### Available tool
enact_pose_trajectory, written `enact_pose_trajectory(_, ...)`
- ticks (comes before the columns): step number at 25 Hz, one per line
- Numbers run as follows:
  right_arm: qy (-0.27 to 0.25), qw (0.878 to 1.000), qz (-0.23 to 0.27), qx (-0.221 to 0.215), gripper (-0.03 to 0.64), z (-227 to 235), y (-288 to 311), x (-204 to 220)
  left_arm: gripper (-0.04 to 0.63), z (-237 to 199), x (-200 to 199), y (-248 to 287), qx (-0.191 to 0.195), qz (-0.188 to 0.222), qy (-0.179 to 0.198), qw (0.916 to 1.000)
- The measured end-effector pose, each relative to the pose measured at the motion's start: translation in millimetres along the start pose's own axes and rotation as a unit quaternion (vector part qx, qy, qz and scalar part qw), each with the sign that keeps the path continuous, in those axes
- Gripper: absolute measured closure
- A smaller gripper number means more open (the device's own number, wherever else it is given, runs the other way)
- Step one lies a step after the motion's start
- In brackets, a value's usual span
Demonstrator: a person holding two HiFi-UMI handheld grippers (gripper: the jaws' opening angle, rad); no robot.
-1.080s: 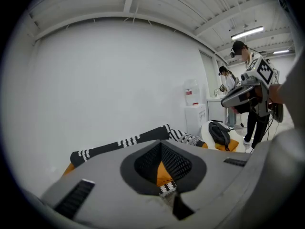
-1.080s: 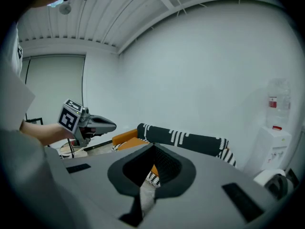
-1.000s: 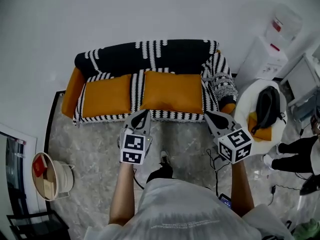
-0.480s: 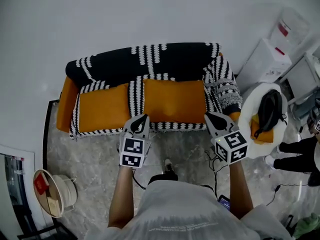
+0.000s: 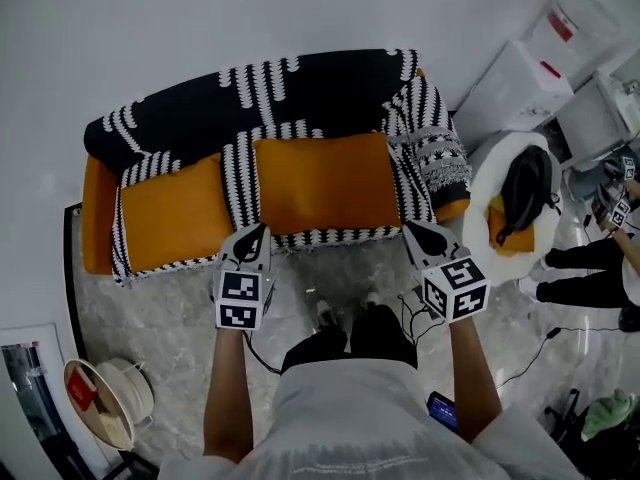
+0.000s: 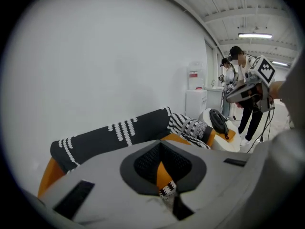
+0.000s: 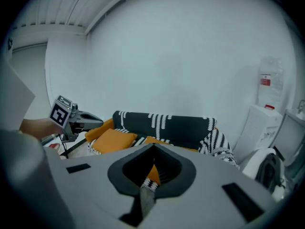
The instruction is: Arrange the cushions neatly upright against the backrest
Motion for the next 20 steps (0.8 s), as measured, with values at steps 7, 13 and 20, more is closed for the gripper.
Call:
enact_pose_trajectory(7,0.045,0.997,-0.039,0.057,0.614,56,36,66,0.583,-13,49,39,-0.001,-0.042,-0.034,0.9985)
enact_pose_trajectory(13,0.067,0.992,-0.08,0.067,0.603,84,77,122,0.583,-29,95,68,-0.022,-0.06,-0.054,0.9965)
enact_pose_trajectory(20,0.061,0.986,-0.129,0.08,0.582,107,112,197,0.517,-46,171,101,-0.037,-0.092,-0.07,0.9925)
Point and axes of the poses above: the fingertips, and each gripper's own axes: y forward along the fingers, z to its right, x out of its underside, the point moved 3 cm from there along -y, backward along the fingers, and after that the axes turned 8 degrees about z, right-handed, at the moved point
